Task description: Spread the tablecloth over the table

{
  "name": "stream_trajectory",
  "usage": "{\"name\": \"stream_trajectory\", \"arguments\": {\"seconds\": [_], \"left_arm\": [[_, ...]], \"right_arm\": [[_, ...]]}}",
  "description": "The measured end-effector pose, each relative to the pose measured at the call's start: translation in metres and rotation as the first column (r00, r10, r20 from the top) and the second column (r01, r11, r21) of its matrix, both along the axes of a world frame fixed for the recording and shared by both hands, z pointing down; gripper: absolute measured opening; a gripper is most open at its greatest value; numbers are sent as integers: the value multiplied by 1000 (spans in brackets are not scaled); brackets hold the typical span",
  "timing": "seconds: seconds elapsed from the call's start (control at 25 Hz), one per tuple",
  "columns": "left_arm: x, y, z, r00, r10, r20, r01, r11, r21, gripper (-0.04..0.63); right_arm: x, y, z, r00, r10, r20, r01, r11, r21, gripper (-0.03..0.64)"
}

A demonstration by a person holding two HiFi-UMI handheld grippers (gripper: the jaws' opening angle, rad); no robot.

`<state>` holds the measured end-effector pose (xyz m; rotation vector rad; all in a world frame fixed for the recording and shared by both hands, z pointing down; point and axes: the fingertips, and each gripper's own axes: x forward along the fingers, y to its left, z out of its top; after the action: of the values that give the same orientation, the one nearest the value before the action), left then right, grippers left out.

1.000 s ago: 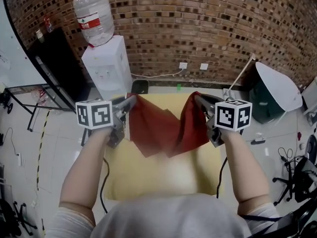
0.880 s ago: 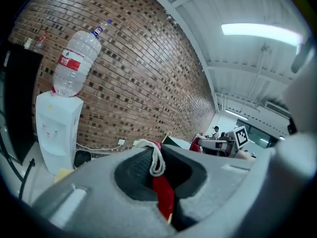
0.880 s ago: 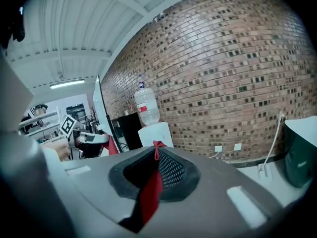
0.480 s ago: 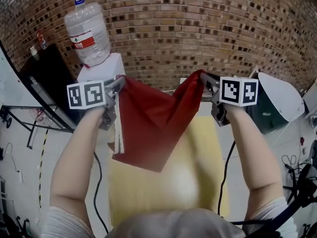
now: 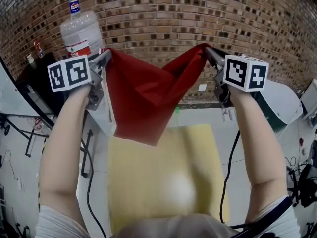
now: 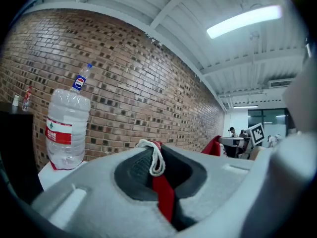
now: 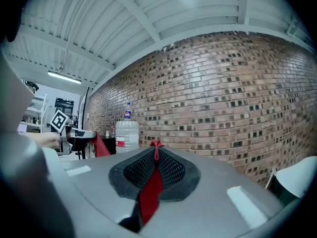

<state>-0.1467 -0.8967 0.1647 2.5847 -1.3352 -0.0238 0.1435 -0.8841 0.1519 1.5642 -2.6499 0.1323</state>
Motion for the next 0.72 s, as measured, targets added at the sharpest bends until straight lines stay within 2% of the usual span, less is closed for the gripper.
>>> {"name": "stream_trajectory", "arguments": {"seconds": [0.2, 0.36, 0.52, 0.72], "left_arm": [[-7, 1, 10, 1000, -26, -4, 26, 1000, -8, 14], [-26, -1, 49, 998, -59, -9, 58, 995, -87, 14], [-43, 3, 88, 995, -93, -29, 88, 984, -155, 14], [-65, 16, 124, 988, -146, -43, 134, 968, -210, 14]], "right_arm": [[33, 3, 5, 997, 71, -14, -72, 997, -16, 8], [64, 1, 43, 990, 138, -5, -138, 986, -97, 8], [84, 3, 90, 983, 176, -46, -181, 967, -179, 8], [99, 11, 132, 978, 202, -50, -208, 947, -243, 8]]}}
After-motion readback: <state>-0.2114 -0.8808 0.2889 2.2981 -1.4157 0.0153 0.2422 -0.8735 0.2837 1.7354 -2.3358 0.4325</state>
